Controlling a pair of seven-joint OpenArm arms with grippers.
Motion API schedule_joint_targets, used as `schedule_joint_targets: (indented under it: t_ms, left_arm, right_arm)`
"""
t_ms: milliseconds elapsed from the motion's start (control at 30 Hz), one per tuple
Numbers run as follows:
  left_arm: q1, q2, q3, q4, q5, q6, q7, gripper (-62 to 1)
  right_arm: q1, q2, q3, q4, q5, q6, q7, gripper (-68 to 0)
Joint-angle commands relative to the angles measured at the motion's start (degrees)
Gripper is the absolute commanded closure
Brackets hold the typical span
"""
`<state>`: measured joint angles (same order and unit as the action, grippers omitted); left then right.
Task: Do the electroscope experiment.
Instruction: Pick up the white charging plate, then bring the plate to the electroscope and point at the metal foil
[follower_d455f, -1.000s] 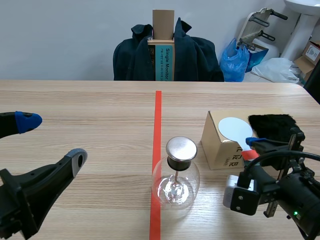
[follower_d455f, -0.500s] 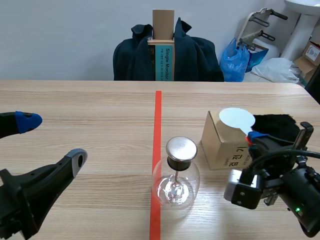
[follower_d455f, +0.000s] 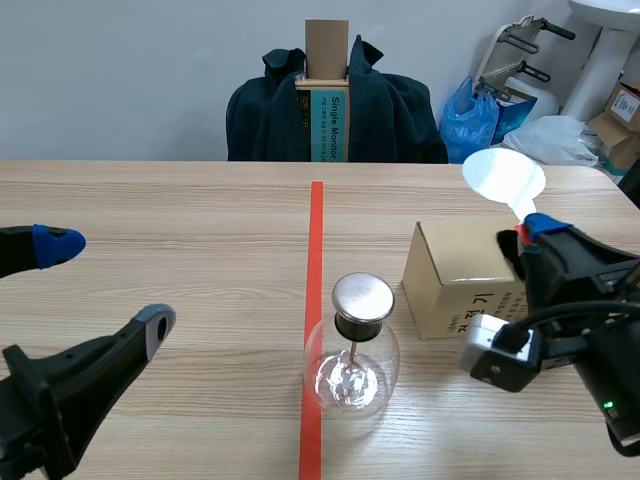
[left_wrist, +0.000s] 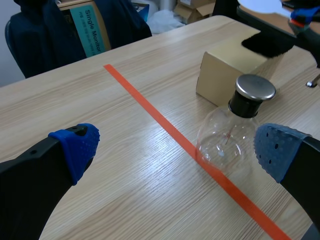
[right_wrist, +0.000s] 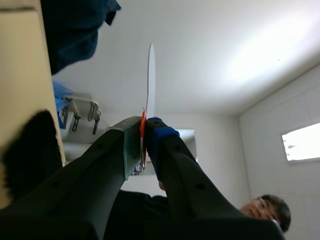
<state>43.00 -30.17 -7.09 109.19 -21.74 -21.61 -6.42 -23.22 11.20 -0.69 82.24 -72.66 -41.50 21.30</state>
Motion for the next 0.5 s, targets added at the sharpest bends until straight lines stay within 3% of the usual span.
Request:
schedule_joint_targets:
  t_ms: [0, 33, 133, 267, 400, 467]
  left_arm:
    - [-0.04, -0.22, -0.13, 1.03, 0.22, -0.13, 0.59, -62.3]
    - [-0.04, -0.31, -0.2, 1.03, 0.31, -0.13, 1.4, -61.8]
    - [-0.02, -1.03, -0.7, 1.01, 0.33, -0.13, 4.83, -44.6]
    - [-0.02, -4.37, -1.62, 0.92, 0.28, -0.42, 6.8, -29.6]
    - [-0.87, -8.48, -2.8, -0.46, -0.46, -1.64, 6.95, -3.0]
    - [-2.4, -10.03, -2.89, -2.14, -1.09, -4.39, 6.91, -2.7]
  right_arm:
    - [0.5, 0.87, 2.08, 3.3, 0.92, -3.36, -0.85, -0.8]
    - [0.33, 0.87, 2.47, 4.15, 1.36, -3.36, -0.85, -0.8]
    - [0.04, 1.29, 3.19, 7.3, 3.8, -3.36, -0.83, -0.8]
    - [0.04, 3.06, 3.32, 11.93, 8.61, -3.36, -0.79, -0.8]
    - [0.04, 4.22, 3.8, 14.95, 16.06, -3.36, -0.81, -0.8]
    - [0.04, 4.39, 4.0, 16.06, 19.37, -3.36, 0.17, -0.8]
